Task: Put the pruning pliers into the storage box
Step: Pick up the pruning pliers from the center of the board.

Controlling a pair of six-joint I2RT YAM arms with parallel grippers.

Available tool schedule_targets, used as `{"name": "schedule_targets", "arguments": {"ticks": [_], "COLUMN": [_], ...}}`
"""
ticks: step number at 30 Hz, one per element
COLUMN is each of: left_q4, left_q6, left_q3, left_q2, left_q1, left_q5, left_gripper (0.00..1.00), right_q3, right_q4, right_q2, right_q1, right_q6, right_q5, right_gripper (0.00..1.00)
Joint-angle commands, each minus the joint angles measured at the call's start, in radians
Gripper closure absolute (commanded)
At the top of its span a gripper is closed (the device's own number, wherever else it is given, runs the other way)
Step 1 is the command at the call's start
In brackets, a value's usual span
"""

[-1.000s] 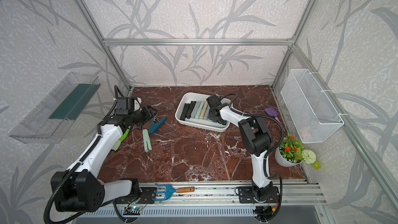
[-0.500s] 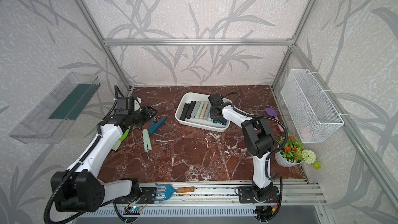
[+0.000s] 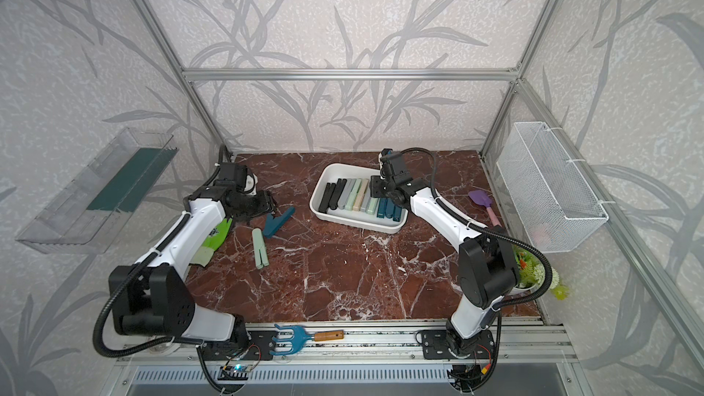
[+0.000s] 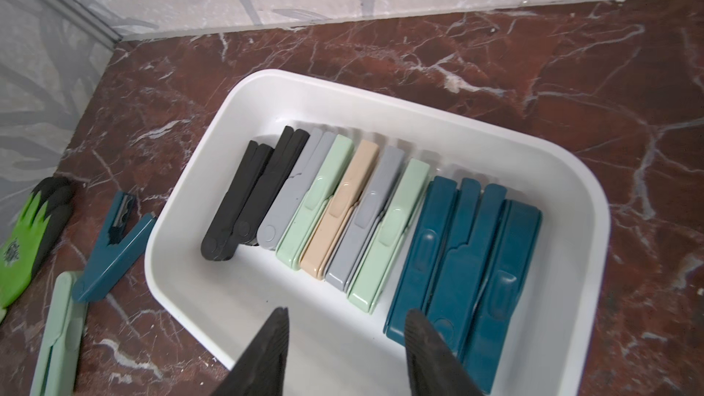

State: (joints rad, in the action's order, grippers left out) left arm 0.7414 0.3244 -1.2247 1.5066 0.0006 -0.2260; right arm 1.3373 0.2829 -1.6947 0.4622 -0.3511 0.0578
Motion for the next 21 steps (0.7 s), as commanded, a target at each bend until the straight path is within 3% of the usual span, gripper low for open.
{"name": "schedule_targets", "arguments": {"ticks": [1,5,10,15,21], "left_q4": [0.123,0.137,0.114,0.127,0.124], "left_q6": [-0.159,-0.295,-0.380,-0.435,-0.470], "left_q3": [-0.056,-0.096,-0.119,-0.196,-0.180], "left_q2": [0.078,0.163,0.245,0.338,0.361], "left_q1": [0.004,0.001,0.004,0.001,-0.001], "left_q5": [0.063,0.094,0.191,0.146,0.160], "left_gripper": [0.36,0.36,0.36,0.34,0.34], "right_q3": [-0.052,-0.097,-0.118,-0.118,-0.126], "right_q4": [-0.065,-0.110,-0.149,-0.162,-0.181], "right_q2": [0.028,0.030,0.022,0.014,0.024], "right_q1": [-0.003,-0.004,-0.004,-0.004,-0.004], "right_q6": [0.036,0.031,0.026,0.036,0.030], "right_q5": [0.119,0.158,0.203,0.217,0.243], "right_gripper": [0.49,0.48,0.45,0.40,0.37]}}
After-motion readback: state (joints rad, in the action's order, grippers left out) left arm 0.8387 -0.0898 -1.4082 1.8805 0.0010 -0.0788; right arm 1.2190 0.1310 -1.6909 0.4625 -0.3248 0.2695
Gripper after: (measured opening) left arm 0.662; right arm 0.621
